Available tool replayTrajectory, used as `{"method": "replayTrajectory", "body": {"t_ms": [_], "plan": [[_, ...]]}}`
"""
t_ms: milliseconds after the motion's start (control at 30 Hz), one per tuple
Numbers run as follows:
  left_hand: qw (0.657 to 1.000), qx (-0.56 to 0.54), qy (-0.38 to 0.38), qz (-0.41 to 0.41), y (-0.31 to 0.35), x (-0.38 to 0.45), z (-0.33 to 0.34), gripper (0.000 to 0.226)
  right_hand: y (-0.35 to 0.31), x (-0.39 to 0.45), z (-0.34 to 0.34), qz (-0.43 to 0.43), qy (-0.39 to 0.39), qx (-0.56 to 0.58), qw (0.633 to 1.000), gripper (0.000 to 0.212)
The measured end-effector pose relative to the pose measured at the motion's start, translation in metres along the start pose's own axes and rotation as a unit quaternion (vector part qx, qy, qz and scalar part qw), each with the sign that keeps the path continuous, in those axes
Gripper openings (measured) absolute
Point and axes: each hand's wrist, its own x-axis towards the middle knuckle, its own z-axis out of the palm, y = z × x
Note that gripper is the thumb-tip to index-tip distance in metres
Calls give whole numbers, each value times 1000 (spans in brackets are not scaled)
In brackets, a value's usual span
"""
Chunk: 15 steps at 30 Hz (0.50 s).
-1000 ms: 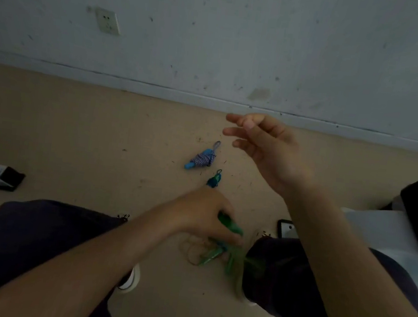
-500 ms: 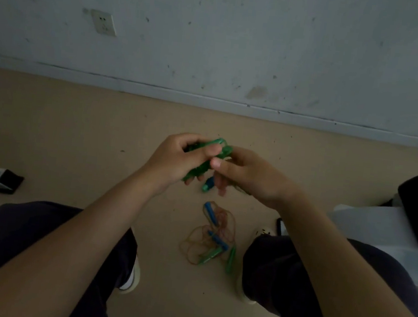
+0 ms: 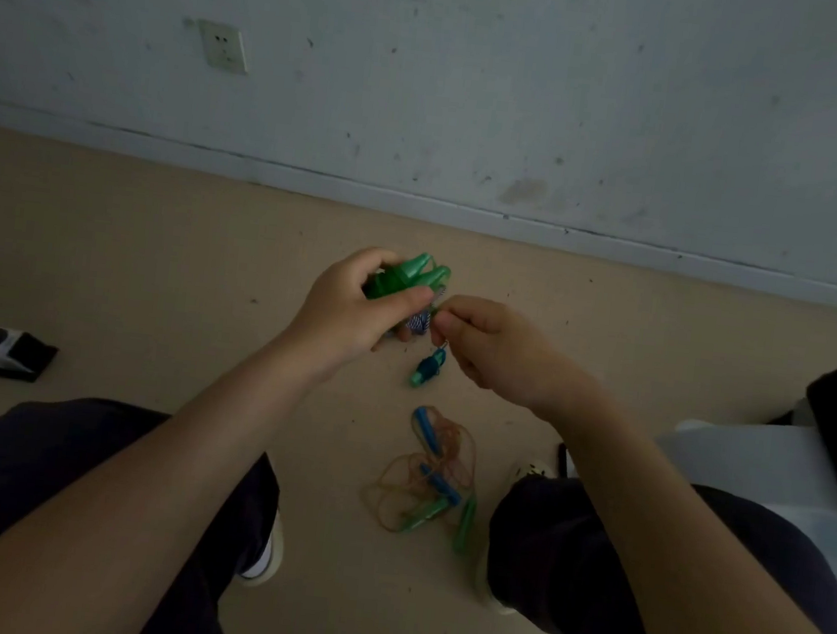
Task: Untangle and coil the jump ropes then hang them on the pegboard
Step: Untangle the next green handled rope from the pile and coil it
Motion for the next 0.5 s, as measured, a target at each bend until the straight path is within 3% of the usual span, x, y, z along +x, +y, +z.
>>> {"method": "replayTrajectory", "body": {"t_ms": [167, 367, 500], "plan": [[996, 83, -16, -9, -5, 3, -2, 19, 0, -3, -6, -19, 1, -89, 996, 29], [974, 110, -184, -66, 2, 2, -8, 25, 3, -8, -13, -77, 88, -99, 988, 22], [969, 130, -203, -48, 7, 0, -3, 22, 2, -7, -5, -103, 101, -94, 985, 16]]}}
